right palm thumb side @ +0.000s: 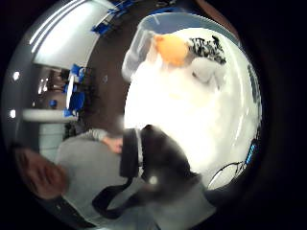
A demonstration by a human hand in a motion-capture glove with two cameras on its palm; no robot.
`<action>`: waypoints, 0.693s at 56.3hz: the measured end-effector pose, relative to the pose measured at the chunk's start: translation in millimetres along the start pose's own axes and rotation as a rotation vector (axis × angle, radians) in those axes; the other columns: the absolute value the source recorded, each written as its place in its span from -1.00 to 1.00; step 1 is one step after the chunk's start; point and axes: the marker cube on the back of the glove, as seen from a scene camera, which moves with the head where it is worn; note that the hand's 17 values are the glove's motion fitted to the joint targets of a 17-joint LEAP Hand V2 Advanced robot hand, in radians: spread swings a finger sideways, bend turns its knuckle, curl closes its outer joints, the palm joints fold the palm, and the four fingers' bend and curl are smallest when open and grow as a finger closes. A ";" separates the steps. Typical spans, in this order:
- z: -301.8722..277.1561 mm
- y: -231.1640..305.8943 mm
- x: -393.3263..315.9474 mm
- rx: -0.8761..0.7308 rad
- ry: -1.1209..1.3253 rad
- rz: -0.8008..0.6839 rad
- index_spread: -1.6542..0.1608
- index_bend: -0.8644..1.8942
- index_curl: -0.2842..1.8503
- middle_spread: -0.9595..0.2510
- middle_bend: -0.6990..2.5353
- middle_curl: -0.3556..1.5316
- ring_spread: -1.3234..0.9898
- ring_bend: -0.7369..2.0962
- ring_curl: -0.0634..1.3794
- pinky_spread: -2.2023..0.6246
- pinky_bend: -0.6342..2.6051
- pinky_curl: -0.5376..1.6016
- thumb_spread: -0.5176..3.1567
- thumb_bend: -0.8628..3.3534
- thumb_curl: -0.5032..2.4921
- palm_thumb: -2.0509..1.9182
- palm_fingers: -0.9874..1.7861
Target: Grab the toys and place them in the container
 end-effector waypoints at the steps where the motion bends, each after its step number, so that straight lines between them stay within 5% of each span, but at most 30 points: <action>1: -2.6 17.1 -7.6 0.010 -0.086 -0.100 0.41 -0.24 -0.42 0.29 -0.46 -0.19 -0.02 -0.07 -0.41 0.58 0.04 -0.20 -0.02 -0.62 -0.39 -0.01 -0.35; 4: -4.0 58.1 -16.2 0.028 -0.190 -0.251 0.41 -0.24 -0.41 0.28 -0.45 -0.19 -0.01 -0.09 -0.43 0.58 0.02 -0.21 -0.02 -0.62 -0.41 -0.01 -0.34; 9: 6.8 101.6 -18.7 0.030 -0.139 -0.285 0.40 -0.23 -0.40 0.28 -0.45 -0.19 0.00 -0.11 -0.45 0.59 -0.01 -0.22 -0.03 -0.62 -0.44 -0.01 -0.31; 25: 58.8 173.1 -31.3 0.063 0.035 -0.237 0.39 -0.24 -0.39 0.29 -0.45 -0.21 0.01 -0.15 -0.48 0.60 -0.05 -0.23 -0.03 -0.62 -0.50 -0.01 -0.30; 39: 136.3 238.6 -95.1 0.079 -0.047 -0.141 0.39 -0.24 -0.38 0.29 -0.45 -0.22 0.02 -0.16 -0.49 0.60 -0.07 -0.23 -0.02 -0.61 -0.52 0.00 -0.29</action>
